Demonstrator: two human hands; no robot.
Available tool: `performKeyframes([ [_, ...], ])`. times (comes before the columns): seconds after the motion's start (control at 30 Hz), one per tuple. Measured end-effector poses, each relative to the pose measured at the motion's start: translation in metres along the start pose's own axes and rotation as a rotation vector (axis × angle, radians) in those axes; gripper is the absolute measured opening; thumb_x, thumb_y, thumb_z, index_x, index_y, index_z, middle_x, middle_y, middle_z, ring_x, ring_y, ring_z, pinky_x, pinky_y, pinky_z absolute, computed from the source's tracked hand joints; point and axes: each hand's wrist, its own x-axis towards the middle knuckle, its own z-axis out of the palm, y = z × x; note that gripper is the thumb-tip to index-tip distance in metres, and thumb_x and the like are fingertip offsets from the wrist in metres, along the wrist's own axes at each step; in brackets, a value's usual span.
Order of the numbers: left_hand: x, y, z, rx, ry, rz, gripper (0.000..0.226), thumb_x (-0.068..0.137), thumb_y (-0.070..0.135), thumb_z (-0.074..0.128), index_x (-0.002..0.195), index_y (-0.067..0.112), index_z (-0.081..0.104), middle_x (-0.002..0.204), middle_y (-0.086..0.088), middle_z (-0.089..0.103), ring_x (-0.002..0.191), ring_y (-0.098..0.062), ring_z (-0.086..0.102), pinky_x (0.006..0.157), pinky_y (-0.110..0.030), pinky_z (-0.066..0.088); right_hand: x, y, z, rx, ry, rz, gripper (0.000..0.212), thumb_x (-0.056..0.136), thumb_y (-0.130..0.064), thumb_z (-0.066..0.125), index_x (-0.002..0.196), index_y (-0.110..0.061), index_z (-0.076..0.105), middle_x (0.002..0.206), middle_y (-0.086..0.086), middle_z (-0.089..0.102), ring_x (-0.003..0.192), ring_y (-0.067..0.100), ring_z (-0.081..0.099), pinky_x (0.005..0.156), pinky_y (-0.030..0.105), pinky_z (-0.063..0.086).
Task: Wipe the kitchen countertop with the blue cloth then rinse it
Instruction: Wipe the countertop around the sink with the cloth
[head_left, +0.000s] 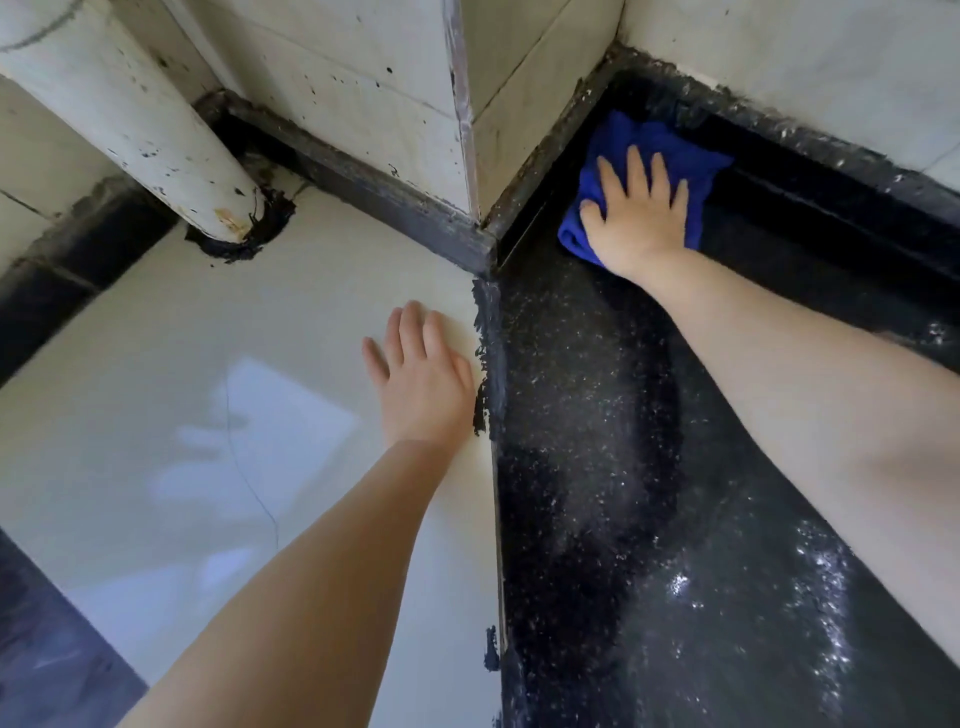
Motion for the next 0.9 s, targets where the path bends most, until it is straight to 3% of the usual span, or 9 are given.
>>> performKeyframes([
  [0.13, 0.000, 0.000, -0.001, -0.016, -0.006, 0.003, 0.046, 0.093, 0.017, 0.031, 0.137, 0.005, 0.032, 0.152, -0.012, 0.021, 0.142, -0.026, 0.010, 0.115, -0.050, 0.000, -0.148, -0.004, 0.026, -0.072, 0.023, -0.367, 0.058, 0.093, -0.046, 0.023, 0.147, -0.024, 0.027, 0.156, 0.007, 0.020, 0.144, 0.030, 0.015, 0.114, 0.052, 0.010],
  [0.23, 0.002, -0.001, 0.001, -0.047, 0.016, -0.002, 0.043, 0.092, 0.017, 0.033, 0.133, 0.004, 0.036, 0.151, -0.014, 0.023, 0.141, -0.027, 0.012, 0.114, -0.051, 0.002, -0.262, 0.015, 0.036, -0.141, -0.112, -0.705, 0.057, 0.091, -0.045, 0.032, 0.145, -0.025, 0.030, 0.155, 0.004, 0.023, 0.143, 0.029, 0.017, 0.112, 0.051, 0.012],
  [0.3, 0.003, -0.002, 0.002, -0.063, 0.021, 0.002, 0.043, 0.092, 0.018, 0.032, 0.133, 0.004, 0.036, 0.150, -0.014, 0.024, 0.142, -0.027, 0.012, 0.114, -0.051, 0.001, -0.268, 0.045, 0.028, -0.168, -0.191, -0.906, 0.057, 0.088, -0.044, 0.039, 0.142, -0.027, 0.034, 0.155, 0.001, 0.021, 0.143, 0.026, 0.016, 0.113, 0.048, 0.011],
  [0.37, 0.003, -0.001, 0.001, -0.120, 0.040, 0.017, 0.043, 0.092, 0.021, 0.033, 0.132, 0.006, 0.039, 0.149, -0.013, 0.026, 0.141, -0.026, 0.013, 0.115, -0.050, 0.000, -0.224, 0.064, 0.021, -0.187, -0.126, -0.865, 0.055, 0.083, -0.040, 0.042, 0.136, -0.023, 0.039, 0.154, 0.004, 0.023, 0.143, 0.028, 0.017, 0.113, 0.047, 0.012],
  [0.5, -0.013, -0.009, -0.013, -0.513, 0.147, 0.028, 0.047, 0.086, 0.026, 0.035, 0.130, 0.012, 0.044, 0.142, -0.007, 0.039, 0.135, -0.022, 0.029, 0.115, -0.045, 0.015, -0.120, 0.058, 0.006, 0.057, 0.046, -0.050, 0.052, 0.089, -0.035, 0.049, 0.135, -0.013, 0.038, 0.157, 0.012, 0.012, 0.144, 0.035, 0.009, 0.114, 0.055, 0.010],
  [0.57, -0.037, -0.016, -0.016, -0.539, 0.114, 0.120, 0.046, 0.086, 0.023, 0.034, 0.128, 0.010, 0.047, 0.139, -0.007, 0.044, 0.132, -0.021, 0.034, 0.115, -0.045, 0.018, -0.118, 0.039, 0.009, 0.080, 0.028, 0.083, 0.065, 0.090, -0.054, 0.039, 0.144, -0.021, 0.024, 0.159, 0.005, 0.006, 0.145, 0.032, 0.001, 0.116, 0.052, 0.002],
  [0.67, -0.096, -0.019, -0.017, -0.523, 0.032, 0.188, 0.046, 0.086, 0.019, 0.033, 0.128, 0.008, 0.047, 0.134, -0.007, 0.049, 0.128, -0.021, 0.040, 0.116, -0.044, 0.013, -0.191, 0.002, 0.031, -0.036, -0.003, -0.051, 0.067, 0.094, -0.057, 0.025, 0.150, -0.024, 0.009, 0.159, 0.003, 0.003, 0.145, 0.031, -0.002, 0.115, 0.052, 0.001],
  [0.77, -0.158, -0.020, -0.016, -0.666, 0.019, 0.087, 0.047, 0.089, 0.021, 0.033, 0.131, 0.003, 0.045, 0.133, -0.011, 0.050, 0.125, -0.023, 0.041, 0.112, -0.043, 0.023, -0.331, -0.020, 0.062, -0.122, 0.011, -0.275, 0.060, 0.095, -0.048, 0.024, 0.148, -0.020, 0.023, 0.157, 0.007, 0.016, 0.144, 0.033, 0.011, 0.115, 0.053, 0.007],
  [0.9, -0.203, -0.036, -0.001, -0.342, -0.029, 0.231, 0.058, 0.088, 0.034, 0.022, 0.134, 0.008, 0.046, 0.144, -0.009, 0.042, 0.138, -0.023, 0.029, 0.116, -0.037, 0.006, -0.425, 0.015, 0.067, -0.179, -0.112, -0.622, 0.052, 0.098, -0.045, 0.020, 0.145, -0.025, 0.025, 0.154, 0.001, 0.023, 0.142, 0.026, 0.017, 0.112, 0.047, 0.015],
])
